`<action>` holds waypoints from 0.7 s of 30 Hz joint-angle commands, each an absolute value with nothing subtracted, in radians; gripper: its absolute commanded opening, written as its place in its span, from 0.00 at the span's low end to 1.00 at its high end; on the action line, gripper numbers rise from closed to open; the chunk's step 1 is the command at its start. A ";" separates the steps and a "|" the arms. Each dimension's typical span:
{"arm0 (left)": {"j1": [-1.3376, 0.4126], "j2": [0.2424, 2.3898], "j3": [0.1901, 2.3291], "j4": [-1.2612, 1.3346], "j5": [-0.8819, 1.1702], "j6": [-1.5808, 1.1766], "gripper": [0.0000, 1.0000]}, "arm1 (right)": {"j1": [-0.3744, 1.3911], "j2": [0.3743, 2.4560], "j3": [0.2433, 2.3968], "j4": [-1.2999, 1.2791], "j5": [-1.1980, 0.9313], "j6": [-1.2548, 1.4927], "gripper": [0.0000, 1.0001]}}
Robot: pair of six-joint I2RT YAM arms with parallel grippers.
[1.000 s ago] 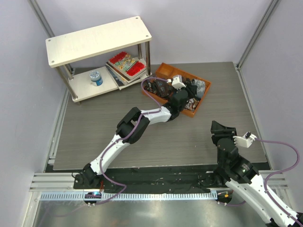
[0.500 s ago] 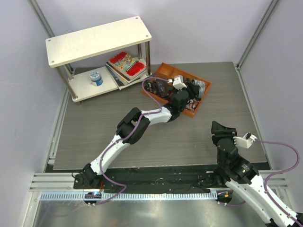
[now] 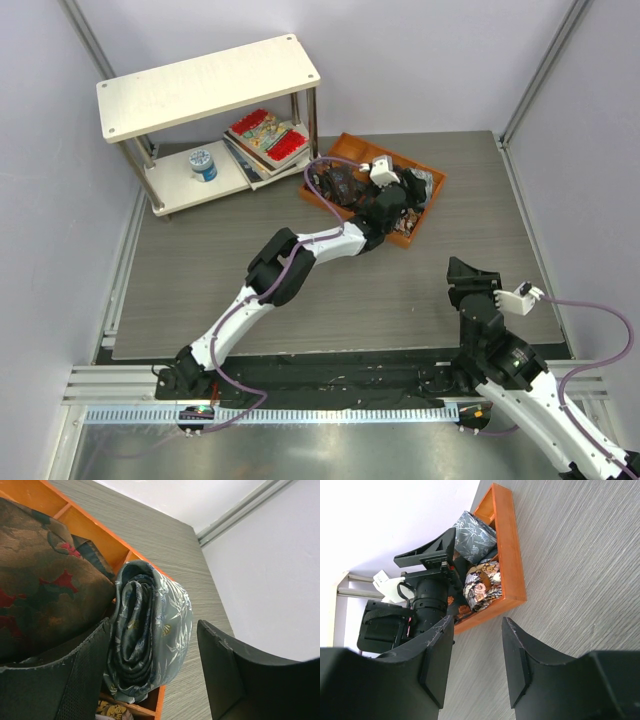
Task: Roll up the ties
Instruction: Place the tie in the storage box.
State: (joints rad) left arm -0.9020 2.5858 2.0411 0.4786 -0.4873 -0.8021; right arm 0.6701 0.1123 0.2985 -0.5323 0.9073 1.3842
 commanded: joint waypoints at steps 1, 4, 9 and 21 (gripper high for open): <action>-0.904 2.502 2.098 0.400 -0.558 -0.759 0.70 | 0.666 0.095 0.302 -0.529 0.974 1.407 0.49; -0.904 2.491 2.109 0.376 -0.572 -0.752 0.69 | 0.667 0.094 0.301 -0.532 0.974 1.411 0.49; -0.904 2.467 2.109 0.365 -0.580 -0.718 0.68 | 0.667 0.092 0.301 -0.534 0.974 1.411 0.49; -0.910 2.396 2.114 0.290 -0.583 -0.637 0.56 | 0.666 0.087 0.302 -0.545 0.974 1.417 0.49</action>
